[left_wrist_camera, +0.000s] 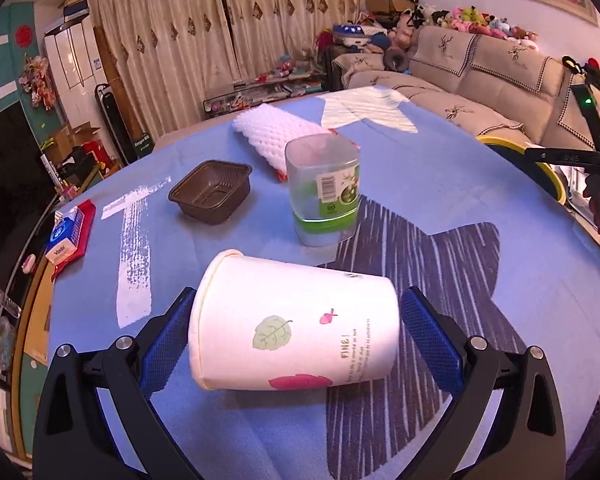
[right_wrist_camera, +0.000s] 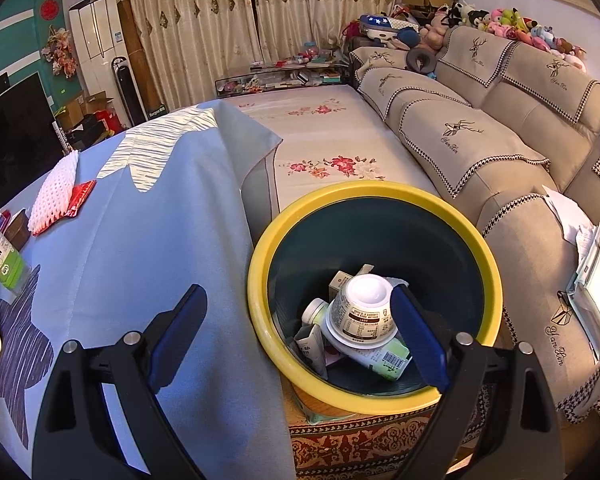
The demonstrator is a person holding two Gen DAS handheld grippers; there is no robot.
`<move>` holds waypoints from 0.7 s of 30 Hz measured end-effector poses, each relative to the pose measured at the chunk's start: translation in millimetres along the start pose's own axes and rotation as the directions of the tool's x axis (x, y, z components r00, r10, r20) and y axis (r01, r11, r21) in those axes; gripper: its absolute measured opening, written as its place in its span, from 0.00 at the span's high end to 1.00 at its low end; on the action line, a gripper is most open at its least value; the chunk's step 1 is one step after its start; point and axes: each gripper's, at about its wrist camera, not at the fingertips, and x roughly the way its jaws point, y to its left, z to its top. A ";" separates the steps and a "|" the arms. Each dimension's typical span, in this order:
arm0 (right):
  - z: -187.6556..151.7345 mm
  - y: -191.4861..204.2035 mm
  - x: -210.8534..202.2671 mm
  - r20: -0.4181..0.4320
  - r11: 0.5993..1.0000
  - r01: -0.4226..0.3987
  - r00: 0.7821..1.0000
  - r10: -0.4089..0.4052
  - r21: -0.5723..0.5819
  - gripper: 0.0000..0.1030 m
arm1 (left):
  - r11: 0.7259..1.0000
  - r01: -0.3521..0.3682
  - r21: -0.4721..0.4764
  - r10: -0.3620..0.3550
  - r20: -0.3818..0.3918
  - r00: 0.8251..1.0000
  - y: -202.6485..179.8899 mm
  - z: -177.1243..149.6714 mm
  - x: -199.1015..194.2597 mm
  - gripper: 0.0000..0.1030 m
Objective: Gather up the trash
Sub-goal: 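Carry the paper cup over the yellow bin and open the left gripper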
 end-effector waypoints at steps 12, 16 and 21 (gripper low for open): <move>0.4 -25.8 -21.1 0.055 0.999 0.026 0.998 -0.027 0.022 0.15 | 0.978 0.164 0.128 -0.168 0.022 0.986 -74.3 45.1 -18.9 0.19; -2.3 -45.3 -25.7 0.062 0.997 0.074 0.995 -0.075 0.027 0.15 | 0.952 0.231 0.203 -0.239 0.016 0.971 -138.1 85.2 -1.6 0.19; -9.4 -79.8 -27.1 0.040 0.991 0.126 0.991 -0.128 0.052 0.15 | 0.916 0.317 0.248 -0.322 -0.019 0.946 -216.0 139.8 39.3 0.19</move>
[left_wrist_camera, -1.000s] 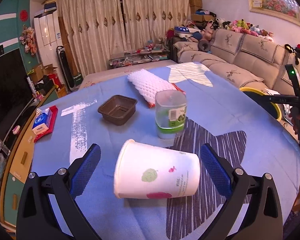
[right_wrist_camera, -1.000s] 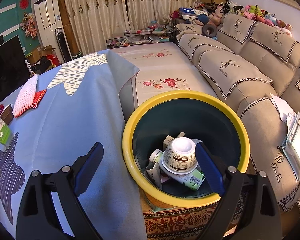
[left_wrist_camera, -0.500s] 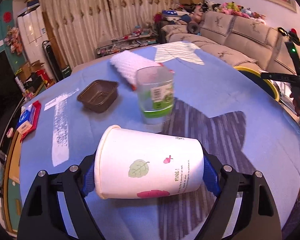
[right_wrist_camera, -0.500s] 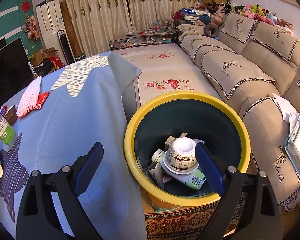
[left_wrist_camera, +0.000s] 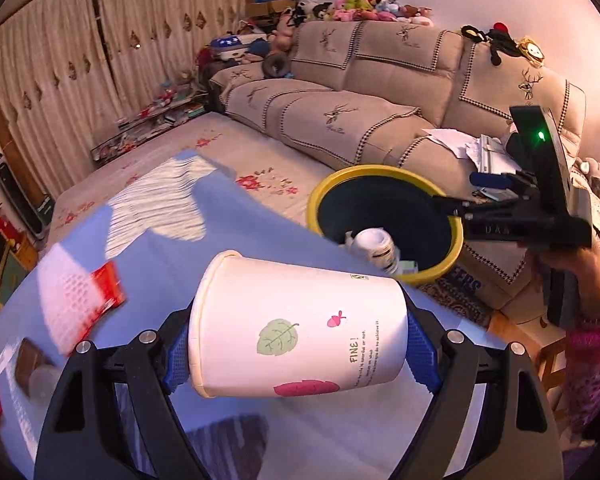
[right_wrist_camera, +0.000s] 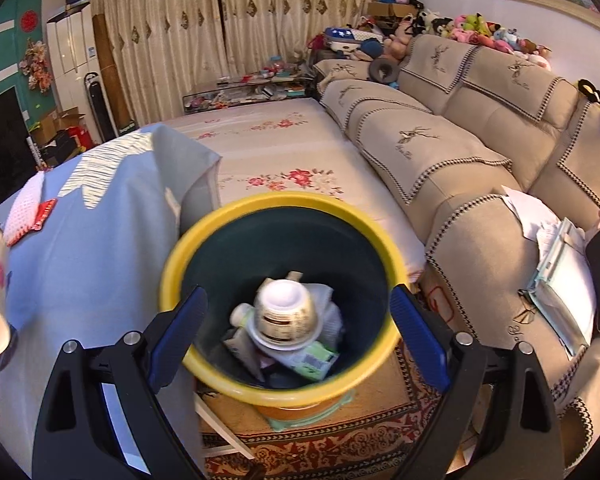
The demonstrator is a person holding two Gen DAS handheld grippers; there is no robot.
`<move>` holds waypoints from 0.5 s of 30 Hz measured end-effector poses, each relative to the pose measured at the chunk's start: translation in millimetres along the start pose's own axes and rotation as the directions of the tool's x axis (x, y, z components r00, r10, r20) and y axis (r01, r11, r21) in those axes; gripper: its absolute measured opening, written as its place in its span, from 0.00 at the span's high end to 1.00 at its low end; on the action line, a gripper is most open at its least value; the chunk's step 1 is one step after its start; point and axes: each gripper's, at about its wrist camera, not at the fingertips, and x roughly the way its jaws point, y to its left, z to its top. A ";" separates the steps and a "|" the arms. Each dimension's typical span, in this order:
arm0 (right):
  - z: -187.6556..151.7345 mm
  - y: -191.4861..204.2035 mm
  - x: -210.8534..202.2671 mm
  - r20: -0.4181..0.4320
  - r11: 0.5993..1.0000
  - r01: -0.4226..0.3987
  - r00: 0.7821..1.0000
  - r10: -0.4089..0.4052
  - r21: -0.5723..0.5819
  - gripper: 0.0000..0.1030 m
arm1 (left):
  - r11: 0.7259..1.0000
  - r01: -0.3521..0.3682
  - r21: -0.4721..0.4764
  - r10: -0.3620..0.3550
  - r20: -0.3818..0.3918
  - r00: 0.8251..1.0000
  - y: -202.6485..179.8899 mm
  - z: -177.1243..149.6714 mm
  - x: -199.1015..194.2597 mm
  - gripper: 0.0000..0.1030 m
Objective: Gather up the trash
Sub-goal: 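Carry the paper cup over the yellow bin and open the left gripper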
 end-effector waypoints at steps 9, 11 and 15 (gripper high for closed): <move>-12.9 -47.2 4.7 -0.041 0.999 0.042 0.998 -0.042 0.016 0.15 | 0.994 0.068 0.081 -0.061 -0.092 0.994 -75.3 93.1 122.1 0.19; -15.0 -52.5 5.8 -0.048 0.999 0.048 0.998 -0.047 0.020 0.15 | 0.995 0.070 0.065 -0.062 -0.120 0.991 -82.2 103.2 143.5 0.19; -17.2 -56.7 7.4 -0.058 0.998 0.049 0.997 -0.047 0.032 0.15 | 0.998 0.066 0.011 -0.063 -0.161 0.985 -84.4 113.8 167.2 0.11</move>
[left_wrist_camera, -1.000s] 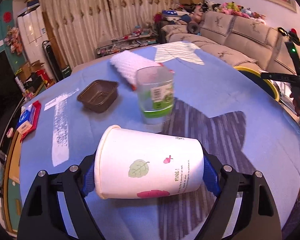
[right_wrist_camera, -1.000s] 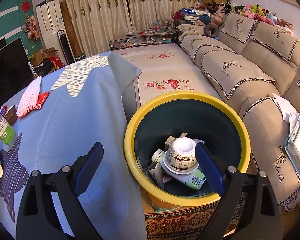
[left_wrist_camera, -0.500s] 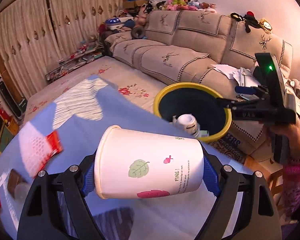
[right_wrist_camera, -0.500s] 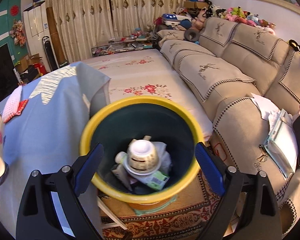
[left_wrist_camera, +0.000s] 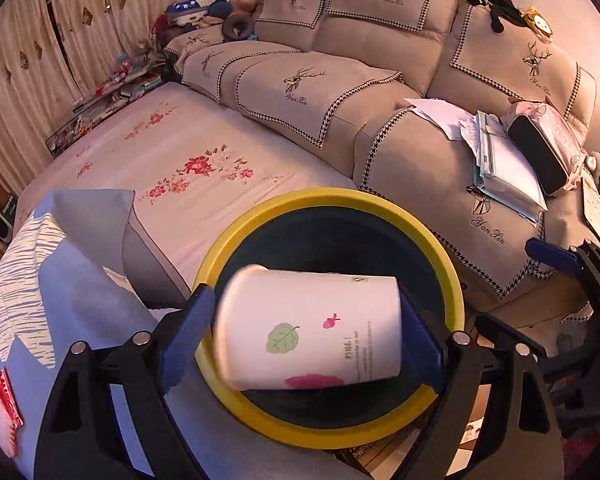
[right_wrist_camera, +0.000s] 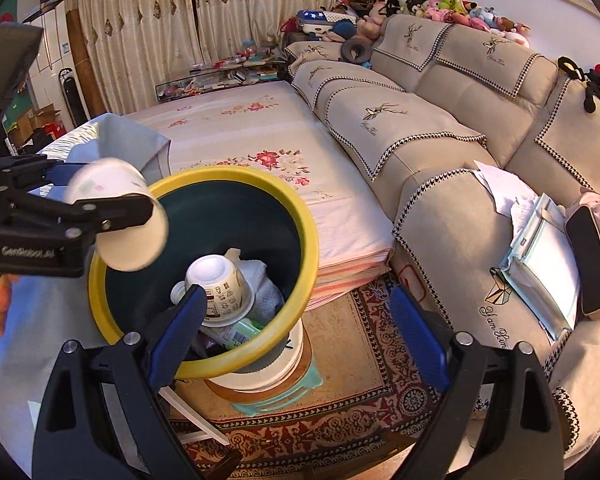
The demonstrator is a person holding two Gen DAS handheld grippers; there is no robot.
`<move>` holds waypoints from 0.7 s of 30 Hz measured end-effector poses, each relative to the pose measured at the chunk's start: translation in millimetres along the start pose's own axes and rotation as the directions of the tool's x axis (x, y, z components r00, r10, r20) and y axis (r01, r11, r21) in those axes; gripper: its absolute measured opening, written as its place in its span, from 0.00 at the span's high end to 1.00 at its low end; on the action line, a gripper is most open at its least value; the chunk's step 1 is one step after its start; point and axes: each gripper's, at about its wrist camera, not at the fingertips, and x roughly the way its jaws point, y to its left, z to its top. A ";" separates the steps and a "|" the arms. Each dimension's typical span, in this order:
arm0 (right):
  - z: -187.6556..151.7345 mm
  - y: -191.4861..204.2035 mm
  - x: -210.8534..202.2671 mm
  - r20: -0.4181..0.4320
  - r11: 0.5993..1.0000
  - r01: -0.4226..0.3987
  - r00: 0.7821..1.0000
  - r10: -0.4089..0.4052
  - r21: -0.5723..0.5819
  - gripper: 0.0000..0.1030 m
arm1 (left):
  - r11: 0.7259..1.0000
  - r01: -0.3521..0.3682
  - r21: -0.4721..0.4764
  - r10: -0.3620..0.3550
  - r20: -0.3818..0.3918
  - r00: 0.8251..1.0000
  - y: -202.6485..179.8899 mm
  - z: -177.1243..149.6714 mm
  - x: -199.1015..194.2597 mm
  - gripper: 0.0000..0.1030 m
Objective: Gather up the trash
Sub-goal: 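Carry the paper cup over the yellow bin and open the left gripper, then grasp the clear plastic cup with the right gripper and lift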
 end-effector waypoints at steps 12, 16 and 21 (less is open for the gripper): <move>4.0 48.7 -11.9 0.007 0.993 -0.088 0.996 0.089 -0.074 0.15 | 0.972 -0.135 -0.193 0.193 0.325 0.926 72.3 -81.7 -177.9 0.05; 11.0 85.5 -17.8 0.002 0.980 -0.159 0.987 0.160 -0.121 0.15 | 0.918 -0.227 -0.326 0.345 0.371 0.862 121.5 -141.9 -248.0 0.05; 17.1 152.2 -27.8 -0.016 0.941 -0.262 0.964 0.265 -0.215 0.15 | 0.766 -0.389 -0.512 0.596 0.337 0.729 192.9 -226.1 -319.5 0.05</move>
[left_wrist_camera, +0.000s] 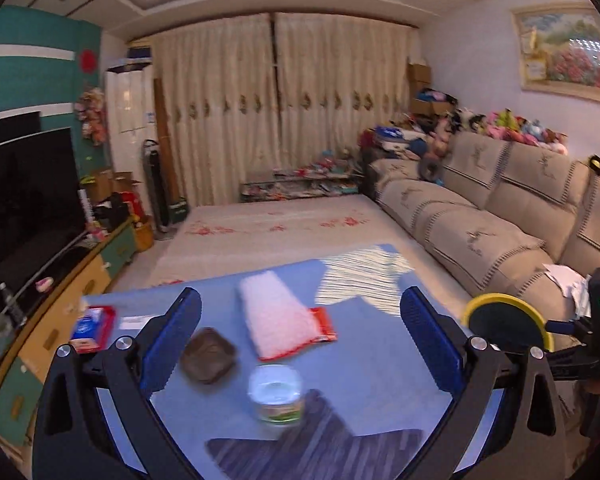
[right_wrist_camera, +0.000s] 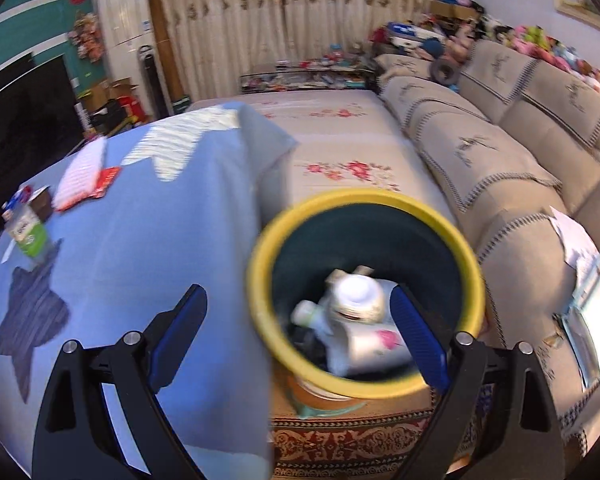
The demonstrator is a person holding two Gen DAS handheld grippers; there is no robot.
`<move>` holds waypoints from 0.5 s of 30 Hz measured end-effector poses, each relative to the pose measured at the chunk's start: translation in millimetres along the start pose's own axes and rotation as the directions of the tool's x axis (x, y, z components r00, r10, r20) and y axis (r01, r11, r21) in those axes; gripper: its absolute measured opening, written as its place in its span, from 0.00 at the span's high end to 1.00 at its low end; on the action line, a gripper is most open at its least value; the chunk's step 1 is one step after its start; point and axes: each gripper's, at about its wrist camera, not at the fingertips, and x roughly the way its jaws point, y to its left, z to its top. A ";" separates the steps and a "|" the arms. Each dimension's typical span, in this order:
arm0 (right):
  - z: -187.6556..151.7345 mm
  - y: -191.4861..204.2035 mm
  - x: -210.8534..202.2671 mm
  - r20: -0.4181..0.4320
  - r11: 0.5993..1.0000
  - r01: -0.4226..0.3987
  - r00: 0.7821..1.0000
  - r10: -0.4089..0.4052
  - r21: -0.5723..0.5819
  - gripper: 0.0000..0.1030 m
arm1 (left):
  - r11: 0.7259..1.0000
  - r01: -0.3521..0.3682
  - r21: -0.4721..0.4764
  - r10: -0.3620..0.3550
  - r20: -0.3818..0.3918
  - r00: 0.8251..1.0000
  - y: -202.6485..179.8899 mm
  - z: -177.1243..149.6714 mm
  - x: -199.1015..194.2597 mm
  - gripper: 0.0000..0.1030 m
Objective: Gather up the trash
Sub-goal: 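Grasp the clear plastic cup with the right gripper and lift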
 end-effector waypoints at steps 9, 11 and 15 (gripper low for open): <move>28.5 140.1 10.4 -0.036 0.945 -0.258 0.966 0.256 -0.202 0.15 | 0.949 -0.261 -0.176 0.263 -0.014 0.965 149.6 -51.2 9.0 0.05; 31.0 161.8 12.6 -0.055 0.922 -0.313 0.950 0.309 -0.226 0.15 | 0.941 -0.276 -0.198 0.274 -0.037 0.961 162.6 -64.5 18.0 0.05; 36.0 206.9 21.5 -0.081 0.890 -0.384 0.923 0.376 -0.246 0.15 | 0.933 -0.287 -0.218 0.284 -0.047 0.958 166.0 -71.7 27.4 0.05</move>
